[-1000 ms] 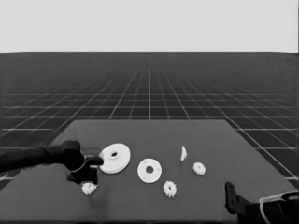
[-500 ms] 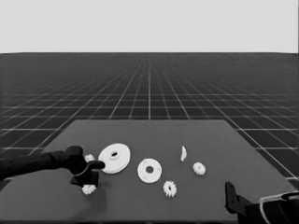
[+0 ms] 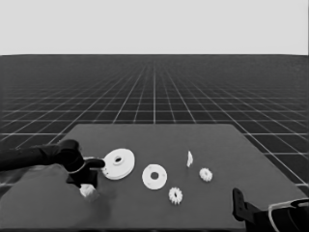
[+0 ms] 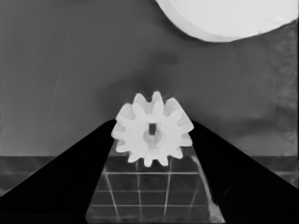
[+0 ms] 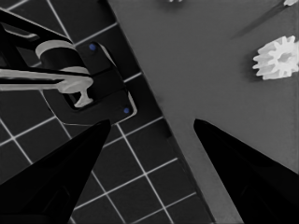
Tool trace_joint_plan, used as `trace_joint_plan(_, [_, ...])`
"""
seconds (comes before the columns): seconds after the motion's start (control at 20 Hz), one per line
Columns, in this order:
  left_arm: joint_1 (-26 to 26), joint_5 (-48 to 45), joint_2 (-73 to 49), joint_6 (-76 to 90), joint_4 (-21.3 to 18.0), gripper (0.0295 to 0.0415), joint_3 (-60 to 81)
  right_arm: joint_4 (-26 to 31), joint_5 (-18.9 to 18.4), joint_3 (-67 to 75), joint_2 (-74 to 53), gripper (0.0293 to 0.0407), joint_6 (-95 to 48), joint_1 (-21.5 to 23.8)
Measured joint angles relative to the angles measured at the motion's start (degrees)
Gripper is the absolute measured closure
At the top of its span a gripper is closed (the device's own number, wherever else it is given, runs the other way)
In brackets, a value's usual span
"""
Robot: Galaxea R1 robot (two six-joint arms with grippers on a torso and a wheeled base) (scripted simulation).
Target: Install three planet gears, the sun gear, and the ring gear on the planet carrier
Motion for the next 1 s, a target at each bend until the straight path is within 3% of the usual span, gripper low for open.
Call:
trace_joint_plan(0.15, [-4.39,1.68,-0.65,-0.41,-3.85,0.0398,1.39,0.0,0.0,0.0,0.0,0.0315,0.0,0.0])
trace_joint_plan(0.4, [-5.38,2.05,-0.73,-0.44,-4.82,0.0398,1.56,0.0,0.0,0.0,0.0,0.0315,0.0,0.0])
trace_joint_plan(0.5, [-6.39,7.42,24.84,-23.78,-4.46,0.0398,-3.42,0.0,0.0,0.0,0.0,0.0315,0.0,0.0])
trace_joint_plan(0.6, [-6.62,7.25,38.19,-23.8,-5.06,0.0398,-14.11,0.0,0.0,0.0,0.0,0.0315,0.0,0.0])
trace_joint_plan(0.9, [-6.64,6.72,44.14,-21.47,-5.3,0.0398,-21.92,0.0,0.0,0.0,0.0,0.0315,0.0,0.0])
trace_joint_plan(1.0, [-0.09,5.93,44.83,-19.08,1.22,0.0398,-25.17,0.0,0.0,0.0,0.0,0.0315,0.0,0.0])
